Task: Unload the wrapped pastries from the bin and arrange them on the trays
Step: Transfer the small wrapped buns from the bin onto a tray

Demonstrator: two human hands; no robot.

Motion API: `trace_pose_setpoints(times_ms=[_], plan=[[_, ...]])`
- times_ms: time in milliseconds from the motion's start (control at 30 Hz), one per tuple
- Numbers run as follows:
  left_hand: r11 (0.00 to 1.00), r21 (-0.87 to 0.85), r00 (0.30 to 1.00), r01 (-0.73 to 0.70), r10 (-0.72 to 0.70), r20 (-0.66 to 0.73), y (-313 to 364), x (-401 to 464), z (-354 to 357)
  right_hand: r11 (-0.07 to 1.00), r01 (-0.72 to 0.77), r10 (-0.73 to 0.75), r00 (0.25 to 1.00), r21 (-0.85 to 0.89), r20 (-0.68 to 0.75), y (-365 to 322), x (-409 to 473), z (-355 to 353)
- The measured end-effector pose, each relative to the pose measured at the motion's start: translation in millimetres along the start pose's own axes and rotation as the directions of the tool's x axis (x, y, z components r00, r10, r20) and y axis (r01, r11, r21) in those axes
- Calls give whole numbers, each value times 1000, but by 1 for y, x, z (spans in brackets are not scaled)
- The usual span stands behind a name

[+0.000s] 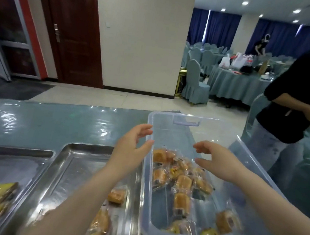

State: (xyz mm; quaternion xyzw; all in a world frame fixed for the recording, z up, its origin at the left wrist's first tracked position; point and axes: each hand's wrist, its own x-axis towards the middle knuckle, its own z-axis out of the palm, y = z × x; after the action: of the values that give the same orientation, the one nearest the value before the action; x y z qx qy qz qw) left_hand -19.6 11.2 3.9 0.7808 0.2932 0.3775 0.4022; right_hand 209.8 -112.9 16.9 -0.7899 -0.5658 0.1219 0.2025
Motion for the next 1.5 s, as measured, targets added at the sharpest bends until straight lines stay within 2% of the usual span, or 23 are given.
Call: trace_pose_setpoints(times_ms=[100, 267, 433, 533, 600, 833, 1033, 1200, 1433, 1500], plan=[[999, 37, 999, 21, -22, 28, 2, 24, 30, 995, -52, 61, 991, -80, 122, 42, 25, -1], [971, 225, 973, 77, -122, 197, -9, 64, 76, 974, -36, 115, 930, -225, 348, 86, 76, 23], [917, 357, 952, 176, -252, 176, -27, 81, 108, 964, -15, 133, 892, -266, 432, 110, 121, 85], [875, 477, 950, 78, -211, 231, -33, 78, 111, 897, 74, 161, 864, -436, 478, 123, 128, 128], [856, 516, 944, 21, -188, 272, -33, 76, 111, 878, 104, 172, 843, -468, 510, 131, 129, 146], [822, 569, 933, 28, -226, 281, -32, 76, 113, 918, 174, 20, 878, -357, 478, 140, 132, 153], [815, 579, 932, 24, -227, 282, -37, 70, 115, 944, 169, -23, 890, -283, 454, 138, 121, 150], [790, 613, 935, -15, -205, 288, -39, 66, 113, 911, 224, -34, 877, -346, 478, 129, 118, 117], [644, 756, 919, -118, -217, 328, -45, 66, 116, 921, 204, -116, 957, -333, 264, 108, 121, 23], [647, 754, 918, -112, -224, 328, -47, 68, 118, 919, 220, -153, 963, -326, 220, 106, 116, 3]])
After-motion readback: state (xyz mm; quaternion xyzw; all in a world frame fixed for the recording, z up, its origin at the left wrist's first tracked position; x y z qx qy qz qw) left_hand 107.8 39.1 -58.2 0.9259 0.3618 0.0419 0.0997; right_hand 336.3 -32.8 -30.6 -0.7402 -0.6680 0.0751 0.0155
